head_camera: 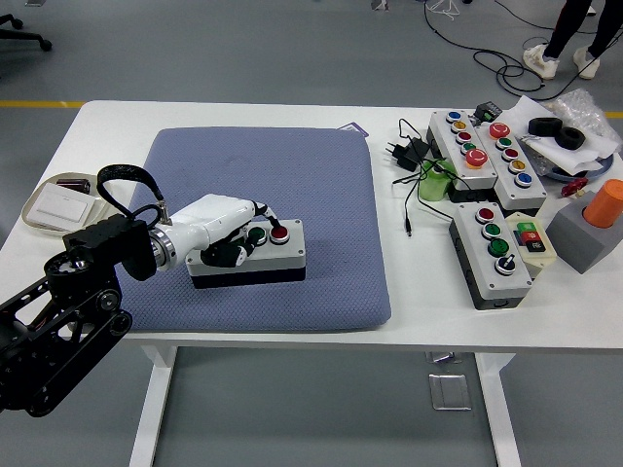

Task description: Pick up the button,place it on the desk,press the button,press the button

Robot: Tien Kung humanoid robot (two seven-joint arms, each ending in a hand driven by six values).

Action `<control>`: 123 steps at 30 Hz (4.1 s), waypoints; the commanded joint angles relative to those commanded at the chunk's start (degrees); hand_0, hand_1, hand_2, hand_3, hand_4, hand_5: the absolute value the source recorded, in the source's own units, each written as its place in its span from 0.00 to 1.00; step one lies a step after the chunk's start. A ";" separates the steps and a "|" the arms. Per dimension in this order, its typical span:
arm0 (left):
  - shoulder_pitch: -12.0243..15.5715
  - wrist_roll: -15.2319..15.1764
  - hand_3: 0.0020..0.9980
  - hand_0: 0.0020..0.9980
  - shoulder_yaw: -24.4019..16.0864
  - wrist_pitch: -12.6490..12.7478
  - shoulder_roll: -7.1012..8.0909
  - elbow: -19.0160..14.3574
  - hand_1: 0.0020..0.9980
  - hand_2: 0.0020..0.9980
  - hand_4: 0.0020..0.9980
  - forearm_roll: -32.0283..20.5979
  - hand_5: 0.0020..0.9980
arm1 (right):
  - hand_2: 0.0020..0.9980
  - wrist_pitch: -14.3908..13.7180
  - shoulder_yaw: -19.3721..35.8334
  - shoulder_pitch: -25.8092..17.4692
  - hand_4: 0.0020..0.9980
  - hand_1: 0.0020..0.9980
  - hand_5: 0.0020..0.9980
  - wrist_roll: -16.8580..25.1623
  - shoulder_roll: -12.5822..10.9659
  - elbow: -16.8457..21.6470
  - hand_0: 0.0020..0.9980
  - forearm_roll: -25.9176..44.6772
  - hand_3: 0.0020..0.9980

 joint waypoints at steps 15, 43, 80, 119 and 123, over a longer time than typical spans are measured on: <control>1.03 0.12 0.73 0.03 0.06 -0.98 1.33 -2.18 0.00 0.01 0.24 0.03 0.00 | 0.54 0.04 0.00 0.02 0.27 0.50 0.02 0.03 0.01 0.00 0.63 0.04 0.59; 1.19 -0.32 0.73 0.03 0.17 -0.36 1.19 -4.02 0.00 0.01 0.25 0.84 0.00 | 0.54 0.05 -0.07 -0.27 0.27 0.49 0.02 -0.02 0.04 0.00 0.63 0.08 0.59; 0.99 -1.33 0.74 0.03 -3.09 3.38 0.85 -3.96 0.00 0.01 0.36 -0.12 0.00 | 0.54 0.03 -0.08 0.12 0.27 0.49 0.02 0.09 0.04 0.00 0.63 0.09 0.58; 9.13 -7.92 0.86 0.77 -20.13 25.58 2.30 11.30 0.87 0.91 0.61 -74.15 1.00 | 0.54 0.11 -0.16 -0.75 0.27 0.49 0.02 -0.33 0.28 0.00 0.63 -0.05 0.58; 9.35 -7.76 0.86 0.76 -20.26 23.40 2.66 11.48 0.86 0.91 0.61 -74.24 1.00 | 0.54 0.10 -0.18 -0.63 0.27 0.50 0.02 -0.30 0.27 0.00 0.63 0.03 0.58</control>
